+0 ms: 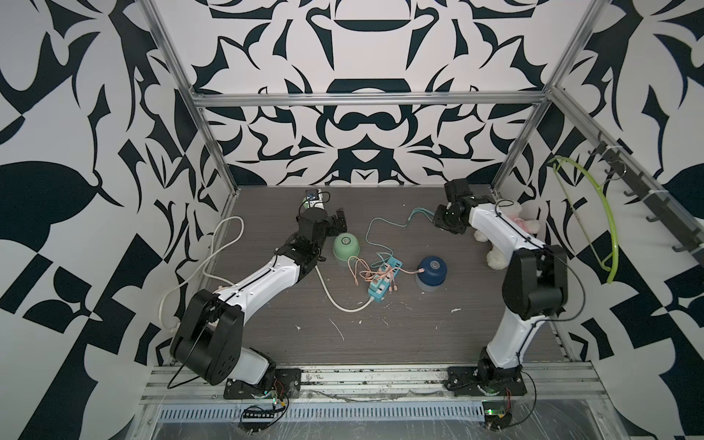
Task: Charge the cordless meat grinders
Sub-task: Pick up the charging cable from the center of the board.
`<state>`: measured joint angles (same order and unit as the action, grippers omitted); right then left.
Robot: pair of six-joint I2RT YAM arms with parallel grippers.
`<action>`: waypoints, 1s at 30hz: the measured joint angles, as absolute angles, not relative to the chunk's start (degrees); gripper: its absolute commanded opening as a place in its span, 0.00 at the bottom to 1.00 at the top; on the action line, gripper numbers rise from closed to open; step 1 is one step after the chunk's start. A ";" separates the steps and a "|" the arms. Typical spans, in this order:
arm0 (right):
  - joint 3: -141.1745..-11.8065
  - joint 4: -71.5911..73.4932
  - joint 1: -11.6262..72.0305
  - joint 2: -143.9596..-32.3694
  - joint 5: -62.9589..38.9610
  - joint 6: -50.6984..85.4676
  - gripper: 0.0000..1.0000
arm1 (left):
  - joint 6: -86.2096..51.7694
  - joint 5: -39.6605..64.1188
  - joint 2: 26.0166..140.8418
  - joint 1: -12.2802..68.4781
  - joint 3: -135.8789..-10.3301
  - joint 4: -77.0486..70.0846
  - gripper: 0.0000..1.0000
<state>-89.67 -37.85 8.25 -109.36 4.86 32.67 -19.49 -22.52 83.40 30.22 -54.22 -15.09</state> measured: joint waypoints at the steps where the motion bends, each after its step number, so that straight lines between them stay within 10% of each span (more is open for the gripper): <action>1: -91.72 -38.37 8.03 -111.96 4.71 32.60 0.33 | -19.42 -22.50 83.40 30.22 -54.22 -14.90 1.00; 14: -115.72 -45.04 2.76 -135.06 0.51 -6.24 0.32 | -17.72 -22.26 83.48 30.22 -54.94 -14.22 0.99; 30: -120.20 -51.22 0.47 -138.91 -4.40 -16.95 0.19 | -15.11 -20.16 87.07 29.87 -60.10 -14.24 0.99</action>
